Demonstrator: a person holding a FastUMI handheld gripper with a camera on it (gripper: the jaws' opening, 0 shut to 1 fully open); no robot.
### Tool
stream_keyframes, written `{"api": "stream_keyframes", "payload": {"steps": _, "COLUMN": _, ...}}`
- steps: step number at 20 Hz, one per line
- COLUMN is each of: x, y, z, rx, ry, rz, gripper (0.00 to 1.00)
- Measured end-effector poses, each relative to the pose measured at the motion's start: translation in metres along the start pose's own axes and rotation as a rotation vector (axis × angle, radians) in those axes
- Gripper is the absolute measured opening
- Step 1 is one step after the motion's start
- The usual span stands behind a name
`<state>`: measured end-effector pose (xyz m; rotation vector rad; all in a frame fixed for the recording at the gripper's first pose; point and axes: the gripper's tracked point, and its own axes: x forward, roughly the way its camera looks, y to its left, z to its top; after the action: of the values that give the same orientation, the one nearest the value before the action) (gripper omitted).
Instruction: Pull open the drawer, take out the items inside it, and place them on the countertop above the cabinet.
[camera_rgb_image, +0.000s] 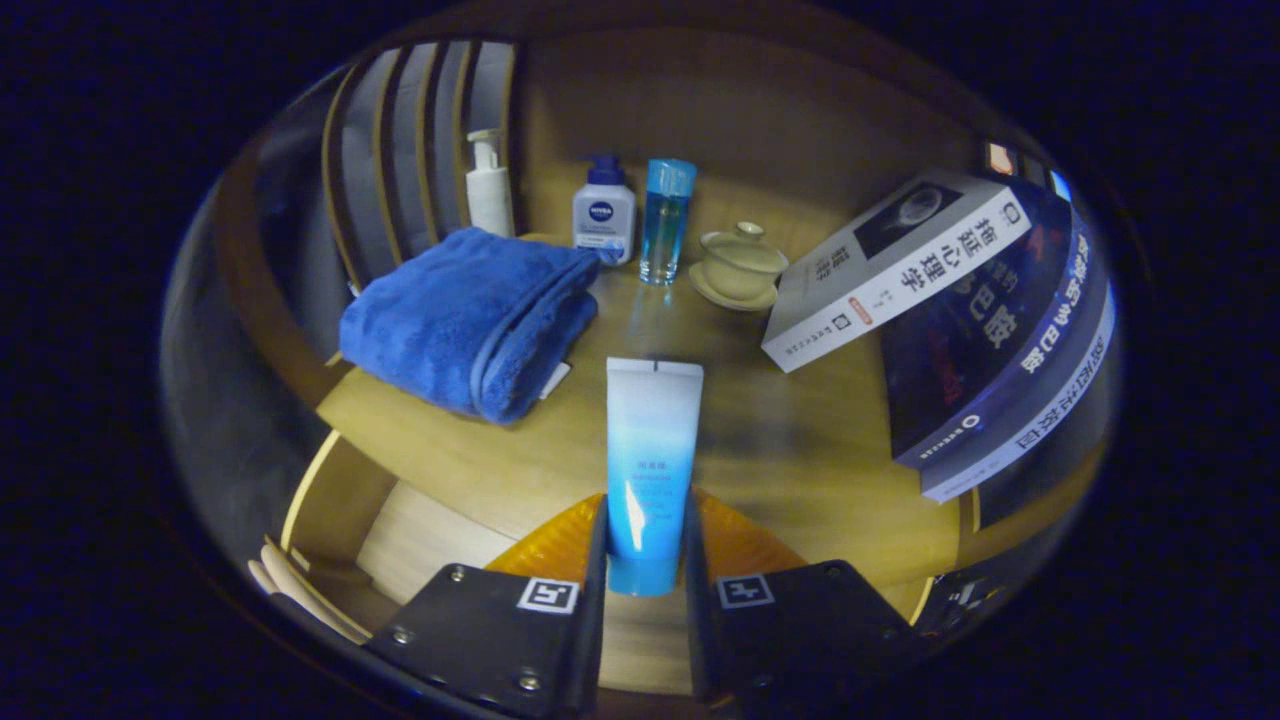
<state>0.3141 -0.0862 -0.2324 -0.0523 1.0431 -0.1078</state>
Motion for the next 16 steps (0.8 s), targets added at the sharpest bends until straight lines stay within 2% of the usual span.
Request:
{"api": "stream_keyframes", "payload": {"steps": 6, "x": 0.018, "y": 0.005, "z": 0.016, "rx": 0.088, "ry": -0.051, "rz": -0.011, "gripper": 0.36}}
{"api": "stream_keyframes", "payload": {"steps": 7, "x": 0.016, "y": 0.004, "z": 0.018, "rx": 0.08, "ry": -0.07, "rz": -0.018, "gripper": 0.43}}
{"api": "stream_keyframes", "payload": {"steps": 8, "x": 0.015, "y": 0.004, "z": 0.02, "rx": 0.072, "ry": -0.091, "rz": -0.027, "gripper": 0.46}}
{"api": "stream_keyframes", "payload": {"steps": 11, "x": -0.007, "y": 0.001, "z": 0.026, "rx": 0.053, "ry": -0.182, "rz": -0.046, "gripper": 0.94}}
{"api": "stream_keyframes", "payload": {"steps": 12, "x": -0.018, "y": 0.001, "z": 0.028, "rx": 0.049, "ry": -0.216, "rz": -0.046, "gripper": 0.97}}
{"api": "stream_keyframes", "payload": {"steps": 16, "x": -0.073, "y": 0.002, "z": 0.026, "rx": 0.008, "ry": -0.356, "rz": -0.048, "gripper": 0.99}}
